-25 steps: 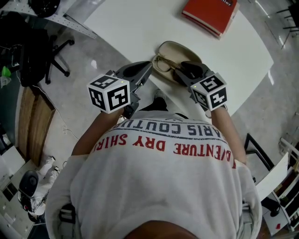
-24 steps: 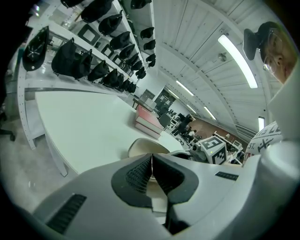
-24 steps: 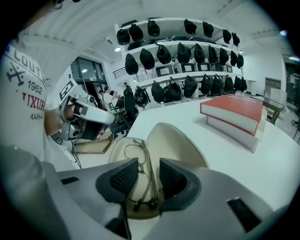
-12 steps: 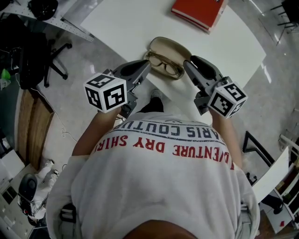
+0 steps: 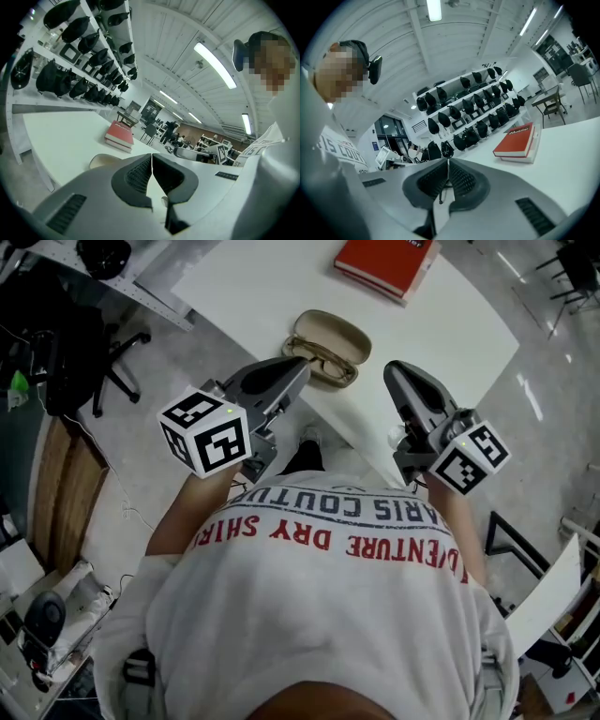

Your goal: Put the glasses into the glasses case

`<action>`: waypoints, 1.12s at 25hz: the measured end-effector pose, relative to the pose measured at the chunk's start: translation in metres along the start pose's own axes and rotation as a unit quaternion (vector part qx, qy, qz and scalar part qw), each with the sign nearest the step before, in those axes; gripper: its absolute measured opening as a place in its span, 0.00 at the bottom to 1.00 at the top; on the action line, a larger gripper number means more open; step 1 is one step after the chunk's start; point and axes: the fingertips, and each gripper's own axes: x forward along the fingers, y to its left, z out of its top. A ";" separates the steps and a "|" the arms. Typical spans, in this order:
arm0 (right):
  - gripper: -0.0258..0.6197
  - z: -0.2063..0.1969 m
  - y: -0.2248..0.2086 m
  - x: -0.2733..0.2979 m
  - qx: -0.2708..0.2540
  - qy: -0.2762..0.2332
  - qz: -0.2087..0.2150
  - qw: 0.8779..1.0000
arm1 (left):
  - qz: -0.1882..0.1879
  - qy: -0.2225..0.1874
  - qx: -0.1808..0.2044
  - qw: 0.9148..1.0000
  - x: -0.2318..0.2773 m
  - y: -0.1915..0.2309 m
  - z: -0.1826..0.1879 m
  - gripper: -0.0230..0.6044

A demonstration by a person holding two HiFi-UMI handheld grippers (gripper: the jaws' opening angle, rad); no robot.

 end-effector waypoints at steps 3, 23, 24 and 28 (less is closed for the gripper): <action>0.08 0.001 0.018 -0.003 -0.015 0.010 0.021 1.000 | -0.017 -0.009 0.011 1.000 -0.004 -0.018 0.003 0.08; 0.08 0.001 0.052 -0.017 -0.060 0.020 0.040 0.997 | -0.058 -0.013 0.058 0.997 -0.007 -0.062 0.000 0.08; 0.08 0.000 0.052 -0.017 -0.060 0.022 0.039 0.997 | -0.058 -0.013 0.058 0.997 -0.006 -0.061 0.000 0.08; 0.08 0.000 0.050 -0.014 -0.061 0.025 0.039 0.997 | -0.055 -0.012 0.056 0.997 -0.004 -0.057 0.000 0.08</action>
